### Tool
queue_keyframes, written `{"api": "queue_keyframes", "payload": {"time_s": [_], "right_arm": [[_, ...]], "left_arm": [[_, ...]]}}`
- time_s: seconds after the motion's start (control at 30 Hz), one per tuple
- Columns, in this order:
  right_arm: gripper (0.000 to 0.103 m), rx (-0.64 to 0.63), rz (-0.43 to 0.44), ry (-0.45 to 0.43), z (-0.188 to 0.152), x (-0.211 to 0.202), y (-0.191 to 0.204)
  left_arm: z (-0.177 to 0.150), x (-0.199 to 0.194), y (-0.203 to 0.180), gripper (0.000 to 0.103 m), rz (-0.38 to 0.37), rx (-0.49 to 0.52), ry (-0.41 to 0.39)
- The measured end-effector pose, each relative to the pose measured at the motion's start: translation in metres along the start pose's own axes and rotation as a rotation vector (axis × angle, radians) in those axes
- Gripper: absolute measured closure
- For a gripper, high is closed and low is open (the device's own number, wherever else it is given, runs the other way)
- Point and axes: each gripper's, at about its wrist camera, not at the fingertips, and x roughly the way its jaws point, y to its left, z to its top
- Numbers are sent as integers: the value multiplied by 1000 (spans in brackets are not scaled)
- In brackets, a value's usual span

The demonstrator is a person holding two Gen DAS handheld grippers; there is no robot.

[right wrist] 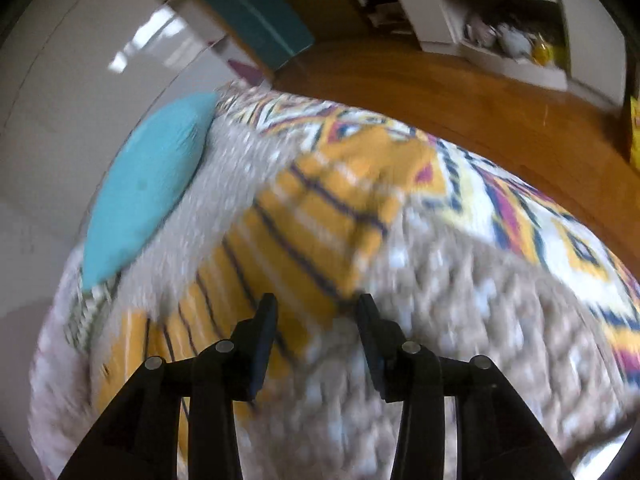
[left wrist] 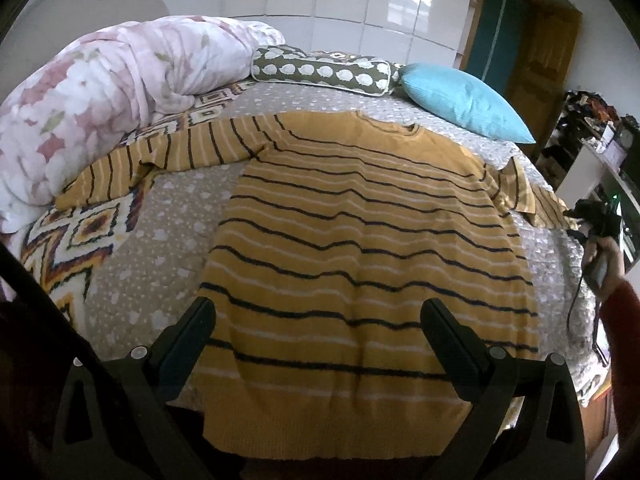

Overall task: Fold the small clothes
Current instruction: 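Grasp the sweater sleeve with the right tool and lift it, then fold the held sleeve across the sweater body and open the right tool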

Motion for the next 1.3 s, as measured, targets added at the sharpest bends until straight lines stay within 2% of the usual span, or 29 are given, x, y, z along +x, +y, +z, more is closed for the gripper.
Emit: {"api": "queue_keyframes", "payload": {"time_s": [0.03, 0.07, 0.1, 0.17, 0.3, 0.37, 0.47, 0.57, 0.6, 0.63, 0.77, 0.87, 0.93, 0.97, 1.0, 1.1, 1.2, 1.3], "right_arm": [[79, 29, 18, 5, 7, 3, -2], [93, 46, 34, 8, 11, 4, -5], [97, 66, 55, 14, 18, 4, -7], [97, 78, 71, -24, 32, -8, -11], [98, 50, -96, -171, 59, -57, -17], [98, 48, -125, -200, 69, -75, -21], [98, -29, -145, -218, 67, -91, 3], [98, -195, -159, -234, 40, -97, 56], [98, -275, -148, -229, 25, -95, 88], [98, -314, -136, -222, 14, -93, 104], [98, -535, -1, -139, -59, -74, 209], [98, -693, 82, -52, -129, -50, 280], [98, -813, 115, 16, -189, -26, 327], [98, -843, 123, 39, -207, -17, 338], [98, -899, 133, 79, -242, -1, 359], [98, -1046, 103, 120, -319, 35, 395], [98, -1141, 64, 168, -371, 65, 405], [96, -1271, 4, 124, -412, 68, 409]], "left_arm": [[1, 1, 0, 1, 7, 2, 1], [1, 1, -1, 1, 14, 5, 3], [2, 2, 0, 1, 20, 6, 4], [4, 1, 2, 1, 24, 3, 0], [8, -1, 15, 1, 23, -21, -18], [8, -2, 24, 1, 25, -42, -28], [8, -5, 38, 1, 27, -74, -34], [7, -12, 54, 1, 31, -105, -53], [7, -15, 59, 1, 32, -114, -60], [6, -18, 65, 1, 35, -126, -70], [1, -28, 89, 1, 46, -165, -102], [-3, -35, 109, 1, 50, -198, -122], [-6, -39, 122, 1, 53, -220, -137], [-7, -41, 128, 1, 56, -229, -144], [-8, -43, 133, 1, 60, -238, -151], [-12, -50, 150, 1, 72, -263, -171], [-17, -55, 166, 1, 85, -294, -185], [-21, -55, 178, 1, 95, -320, -187]]}}
